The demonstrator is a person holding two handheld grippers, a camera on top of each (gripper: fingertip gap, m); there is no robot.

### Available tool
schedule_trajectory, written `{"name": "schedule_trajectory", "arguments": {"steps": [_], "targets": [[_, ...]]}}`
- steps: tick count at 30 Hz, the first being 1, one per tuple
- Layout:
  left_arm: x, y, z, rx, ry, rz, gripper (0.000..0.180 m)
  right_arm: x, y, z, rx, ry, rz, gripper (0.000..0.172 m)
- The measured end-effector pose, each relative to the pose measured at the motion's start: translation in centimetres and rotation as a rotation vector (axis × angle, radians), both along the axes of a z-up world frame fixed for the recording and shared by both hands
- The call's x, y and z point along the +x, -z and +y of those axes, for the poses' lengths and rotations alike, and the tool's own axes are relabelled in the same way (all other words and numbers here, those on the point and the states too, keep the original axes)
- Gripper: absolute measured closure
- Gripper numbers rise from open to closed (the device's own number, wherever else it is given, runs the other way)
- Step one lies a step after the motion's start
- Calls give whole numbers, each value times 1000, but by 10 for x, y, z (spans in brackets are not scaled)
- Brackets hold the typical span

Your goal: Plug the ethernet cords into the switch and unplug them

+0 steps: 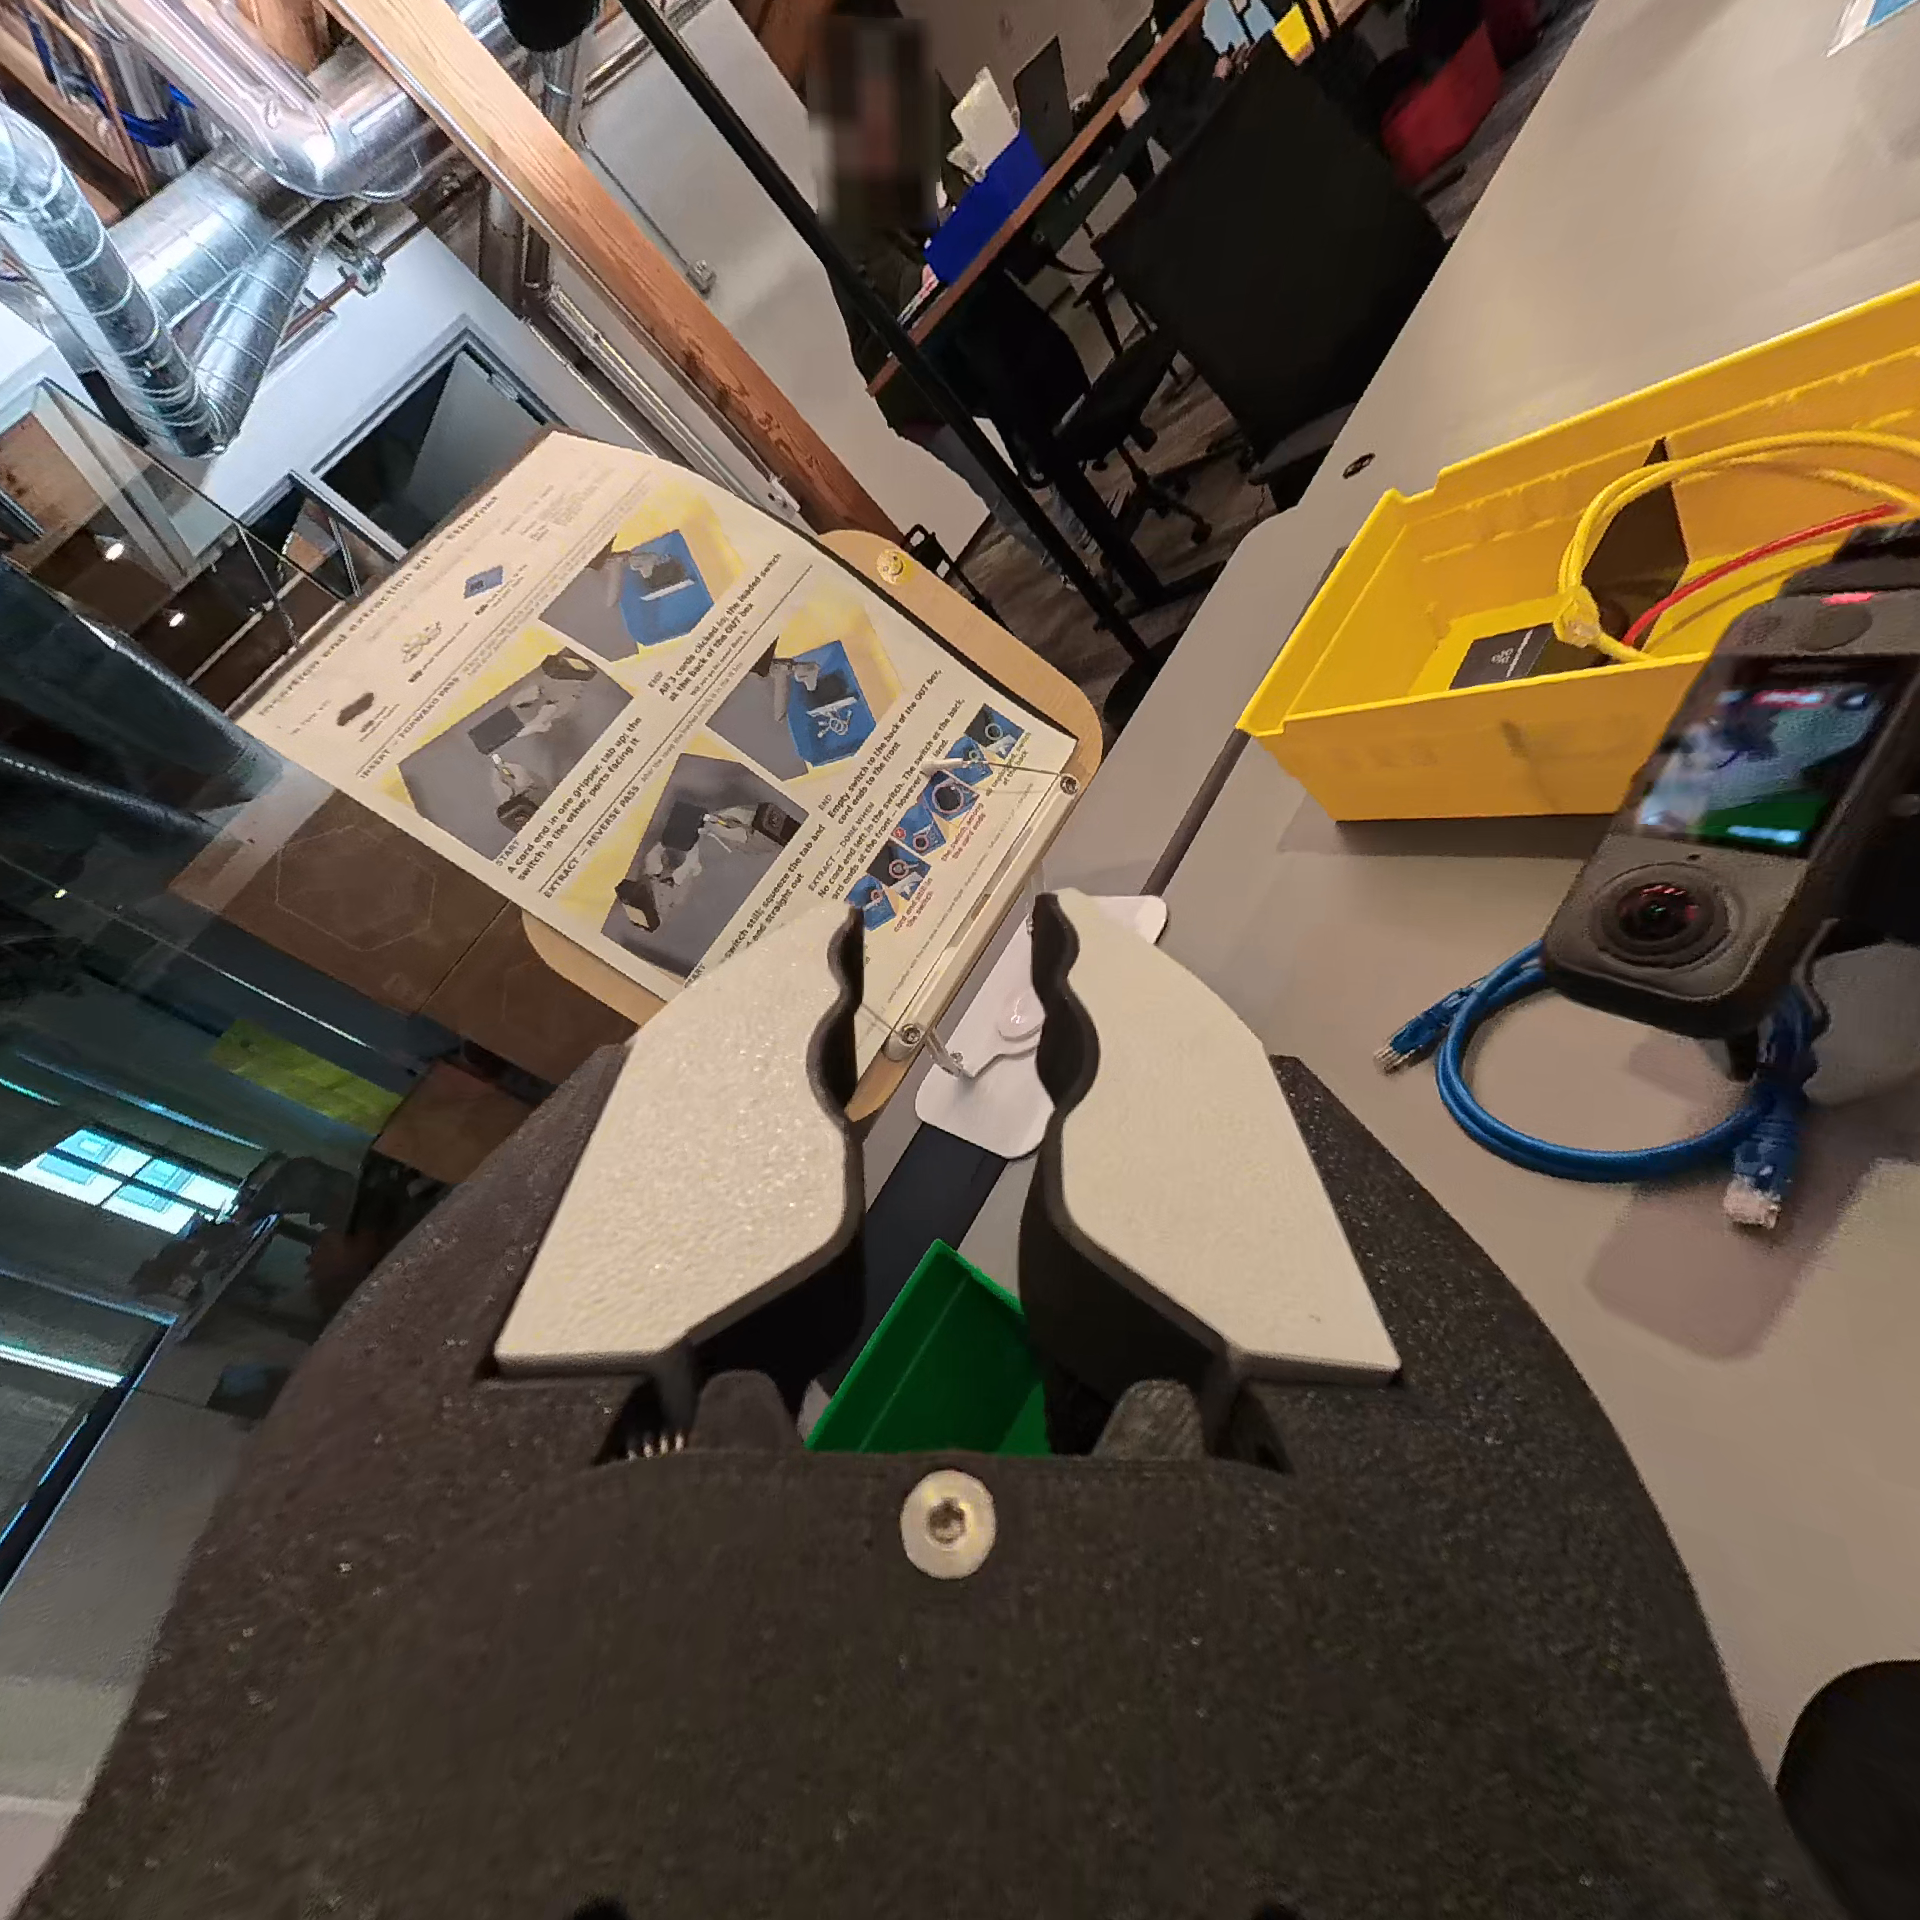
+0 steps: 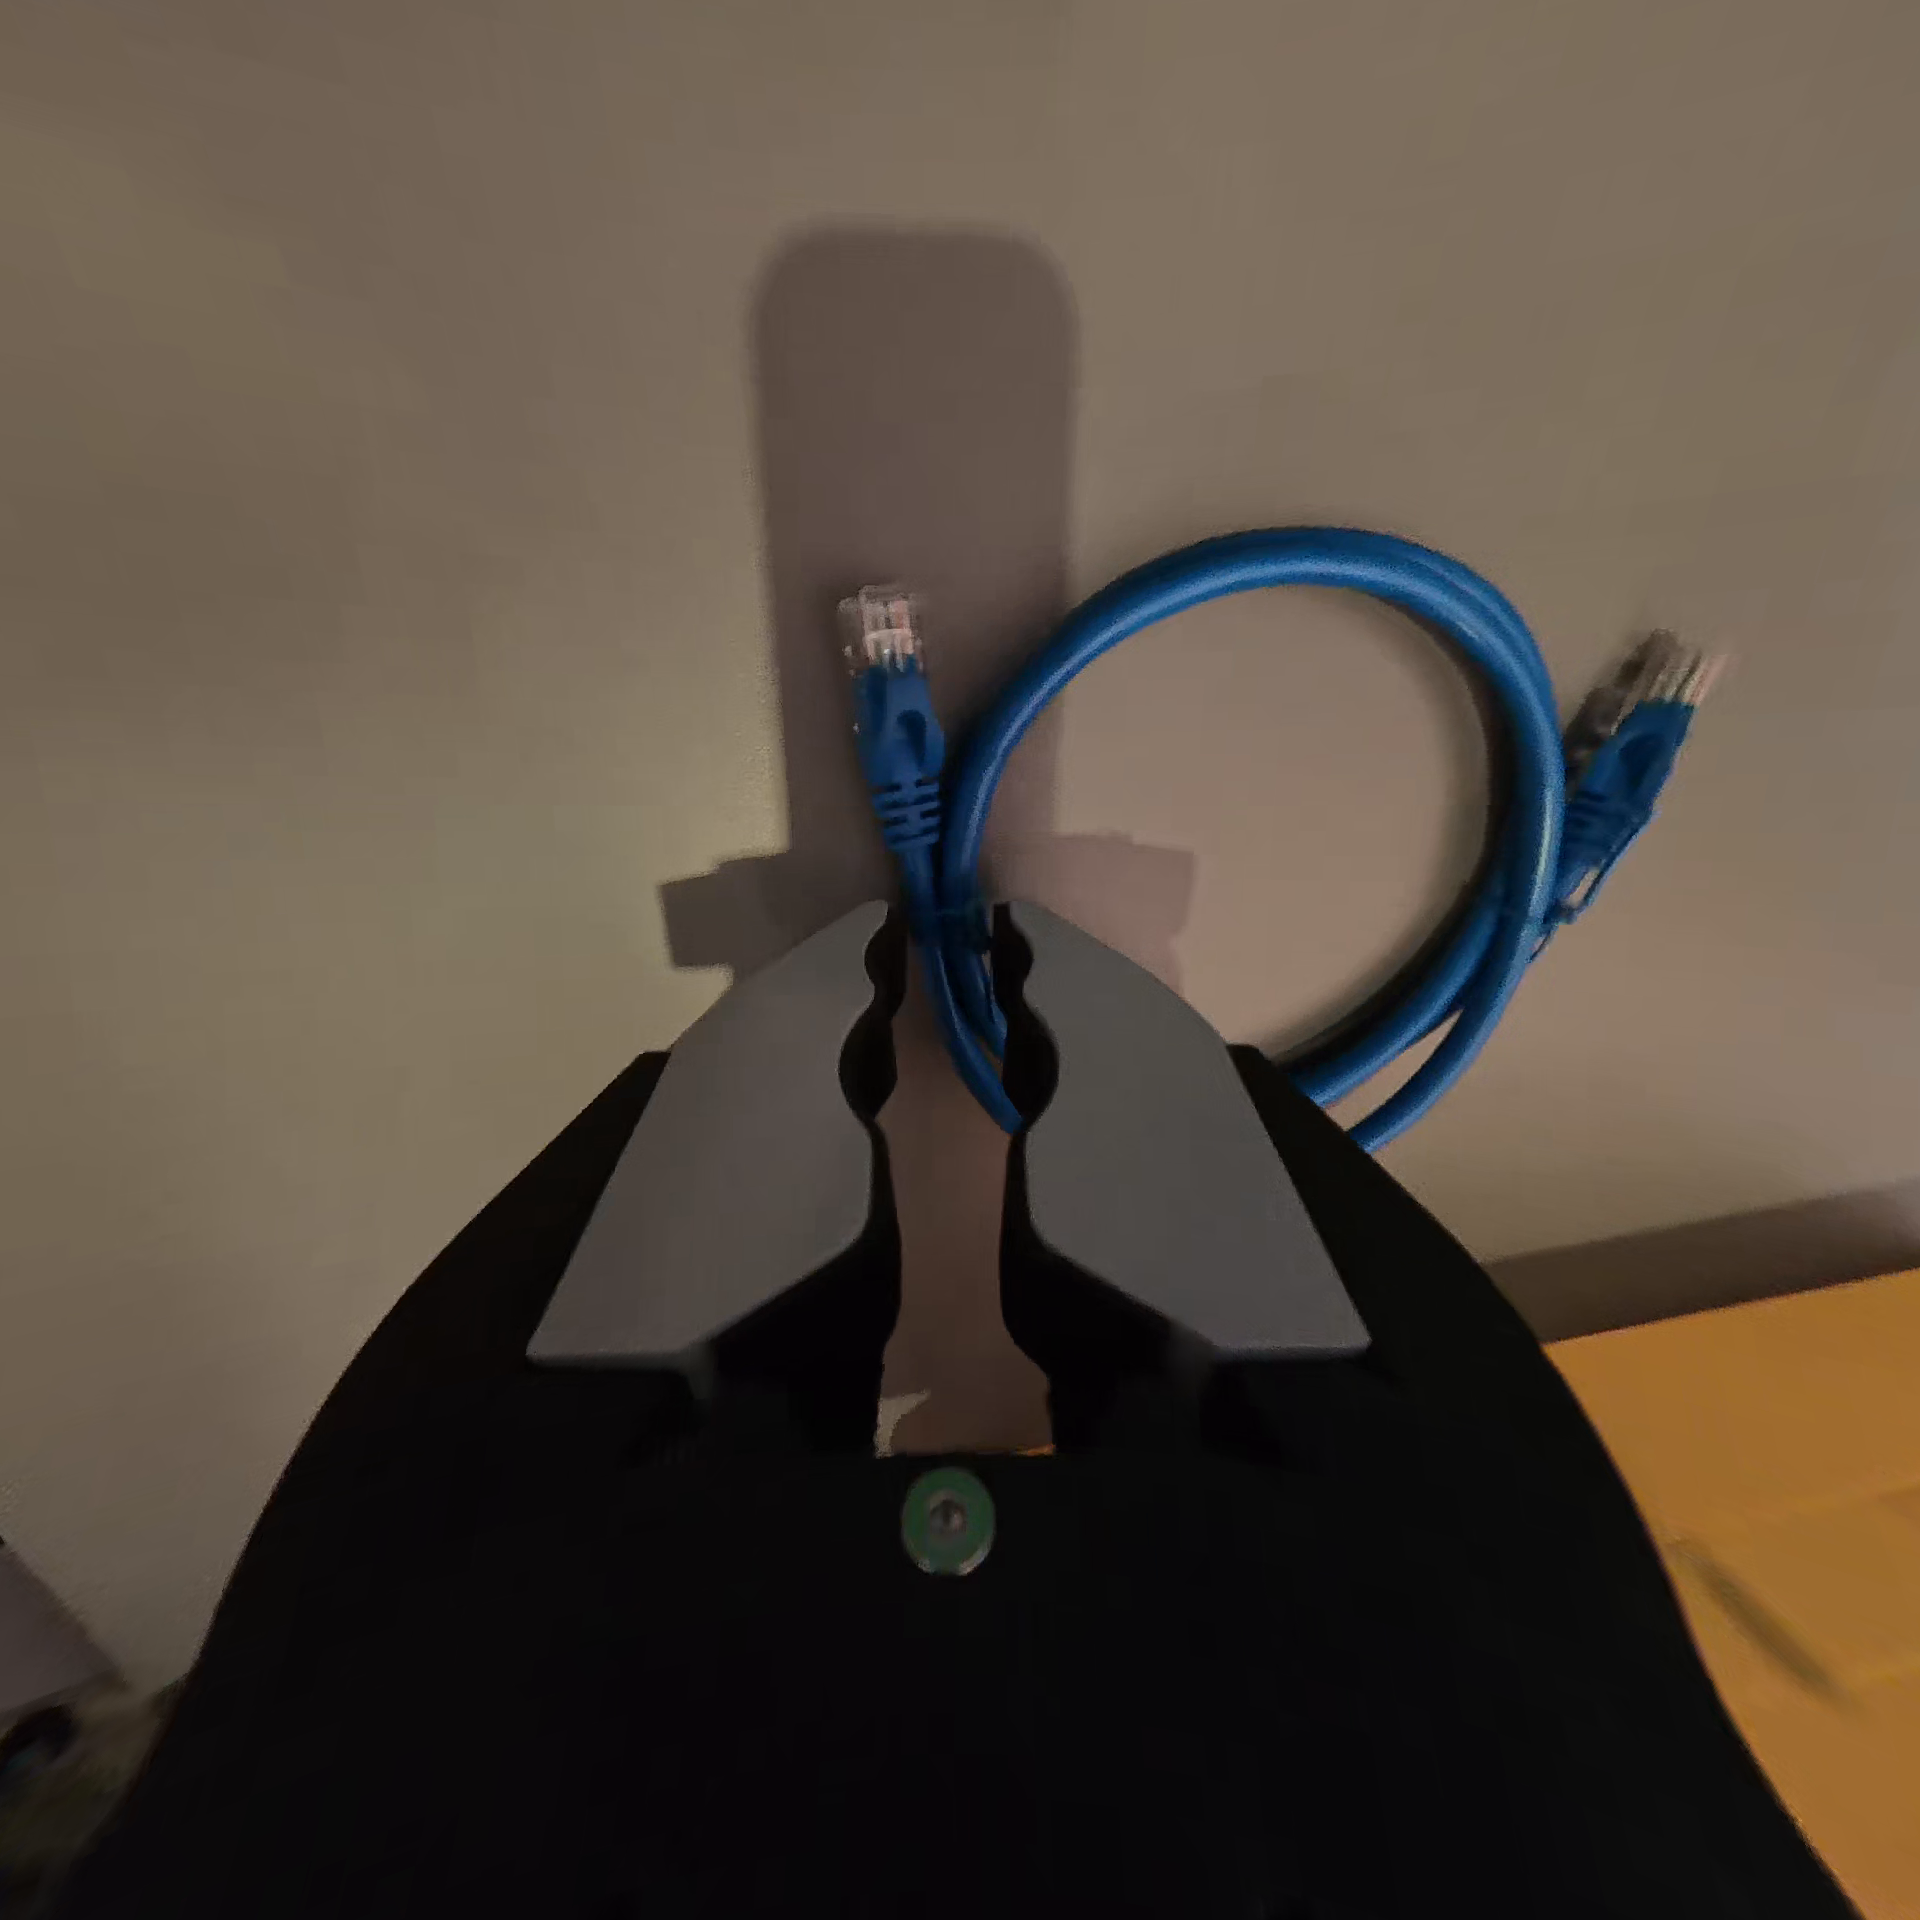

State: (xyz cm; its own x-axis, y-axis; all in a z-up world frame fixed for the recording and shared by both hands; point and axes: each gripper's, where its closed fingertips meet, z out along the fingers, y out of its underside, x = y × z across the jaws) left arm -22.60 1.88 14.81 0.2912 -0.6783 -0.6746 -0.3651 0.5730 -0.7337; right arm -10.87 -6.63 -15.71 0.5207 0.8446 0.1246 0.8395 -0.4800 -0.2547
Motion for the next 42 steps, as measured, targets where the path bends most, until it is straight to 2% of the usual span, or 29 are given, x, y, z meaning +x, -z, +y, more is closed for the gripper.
{"name": "schedule_trajectory", "arguments": {"steps": [3,6,9,12,13,15,17,20,23,26,28,29,32,34,39,41,42], "targets": [[1,-5,-3,-16,17,-30,150,-9,-18,14,58,33,108,157],[3,-8,-2,-84,20,-71,154,-18,-66,31,196,83,316,158],[15,-3,-3,-252,69,-96,155,-21,-132,49,349,142,593,158],[34,5,-4,-464,106,-124,152,-14,-215,59,582,142,846,158],[41,8,-5,-534,120,-138,149,-8,-238,60,686,131,846,158],[55,6,-3,-676,149,-210,141,3,-275,63,919,106,734,158],[68,-2,-13,-827,279,-295,130,6,-304,63,1122,66,599,158],[79,-22,-31,-977,504,-426,110,-1,-315,62,1271,28,493,158],[92,-20,-30,-940,504,-463,110,-11,-308,62,1367,-10,439,158],[103,-13,-28,-848,472,-465,122,-26,-293,64,1381,-82,337,158],[101,-17,-28,-825,503,-507,160,-35,-289,62,1405,-116,330,158],[98,-19,-27,-812,513,-521,165,-37,-289,62,1413,-112,343,158],[96,-16,-28,-812,532,-481,165,-40,-286,62,1354,-101,396,158],[96,-16,-31,-783,534,-467,160,-39,-290,59,1398,-111,400,158],[97,-14,-34,-764,531,-436,166,-39,-290,60,1441,-97,355,158],[96,-16,-35,-774,546,-453,167,-41,-288,59,1418,-131,369,156],[95,-17,-35,-778,550,-453,167,-45,-287,56,1379,-181,412,149]]}}
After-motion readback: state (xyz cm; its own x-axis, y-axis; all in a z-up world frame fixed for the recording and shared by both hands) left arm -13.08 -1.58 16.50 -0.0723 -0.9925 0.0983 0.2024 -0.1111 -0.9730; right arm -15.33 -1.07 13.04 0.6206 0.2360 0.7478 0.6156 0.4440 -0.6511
